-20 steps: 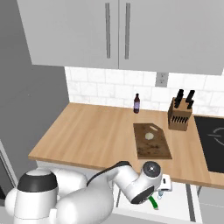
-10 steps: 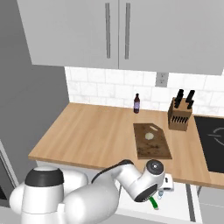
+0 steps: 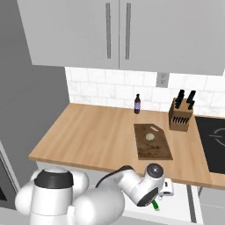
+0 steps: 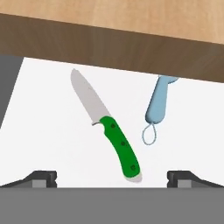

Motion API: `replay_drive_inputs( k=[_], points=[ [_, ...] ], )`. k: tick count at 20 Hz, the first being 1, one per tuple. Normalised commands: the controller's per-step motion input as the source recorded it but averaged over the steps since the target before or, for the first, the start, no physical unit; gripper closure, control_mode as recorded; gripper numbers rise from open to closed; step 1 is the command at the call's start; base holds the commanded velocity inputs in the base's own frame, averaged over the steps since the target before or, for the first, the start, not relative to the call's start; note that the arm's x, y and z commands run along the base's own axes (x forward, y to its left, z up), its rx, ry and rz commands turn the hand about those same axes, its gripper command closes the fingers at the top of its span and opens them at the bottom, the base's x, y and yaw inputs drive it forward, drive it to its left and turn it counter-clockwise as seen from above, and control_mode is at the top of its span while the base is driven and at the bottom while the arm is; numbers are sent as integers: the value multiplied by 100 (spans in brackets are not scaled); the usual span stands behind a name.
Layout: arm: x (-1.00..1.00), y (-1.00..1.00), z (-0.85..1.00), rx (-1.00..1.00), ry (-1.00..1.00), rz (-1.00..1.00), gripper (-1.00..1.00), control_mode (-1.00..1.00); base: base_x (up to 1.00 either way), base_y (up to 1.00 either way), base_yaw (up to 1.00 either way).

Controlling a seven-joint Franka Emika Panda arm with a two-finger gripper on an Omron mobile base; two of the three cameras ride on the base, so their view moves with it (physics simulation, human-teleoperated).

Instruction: Place the appropriate cutting tool for cutting the garlic skin on the cutting board.

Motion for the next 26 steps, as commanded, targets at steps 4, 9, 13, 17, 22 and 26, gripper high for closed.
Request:
replay_drive_inputs(
  k=[4,9,13,17,22,26],
  points=[
    [0,0,-11,0,0,0,-100,-100,0,0,0],
    [2,0,-40,0,0,0,-100,-100,0,0,0],
    [15,-1,-26,0,0,0,-100,-100,0,0,0],
    [26,-13,0,2,0,3,-100,-100,0,0,0],
    [43,-35,-4,5,0,4,-100,-100,0,0,0],
    [4,-8,-3,0,0,1,-100,-100,0,0,0]
  ],
)
